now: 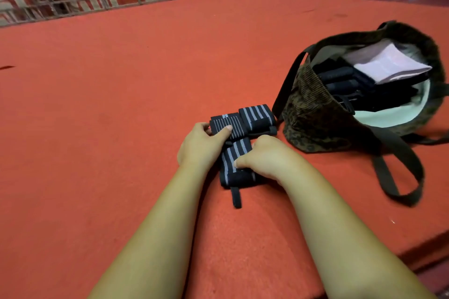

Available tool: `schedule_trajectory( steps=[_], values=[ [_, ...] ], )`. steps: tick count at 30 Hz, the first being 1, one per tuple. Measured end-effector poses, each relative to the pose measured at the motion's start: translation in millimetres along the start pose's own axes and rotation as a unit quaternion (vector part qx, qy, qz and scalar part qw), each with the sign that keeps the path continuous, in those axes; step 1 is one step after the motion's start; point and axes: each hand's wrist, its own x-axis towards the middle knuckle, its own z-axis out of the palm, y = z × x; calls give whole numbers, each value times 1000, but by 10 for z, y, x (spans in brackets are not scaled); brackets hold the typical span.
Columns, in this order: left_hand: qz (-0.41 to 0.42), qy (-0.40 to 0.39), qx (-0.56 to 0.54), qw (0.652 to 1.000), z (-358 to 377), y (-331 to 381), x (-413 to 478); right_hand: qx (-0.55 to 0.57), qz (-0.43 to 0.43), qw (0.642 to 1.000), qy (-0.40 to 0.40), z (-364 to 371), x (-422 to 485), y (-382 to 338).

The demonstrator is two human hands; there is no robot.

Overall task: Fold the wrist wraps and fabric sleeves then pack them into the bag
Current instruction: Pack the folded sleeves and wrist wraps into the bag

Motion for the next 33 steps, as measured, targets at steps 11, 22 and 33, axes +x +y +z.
schedule_trajectory(
  steps=[11,22,33],
  values=[
    [-9,-97,-174,980,24,-82,185,47,8,999,-16,-28,69,104],
    [30,-30,-364,930,16,-47,56,-25,19,999,3,-101,50,93],
    [113,-81,-492,859,-117,281,-237,173,-138,966,136,-484,-231,-77]
  ],
)
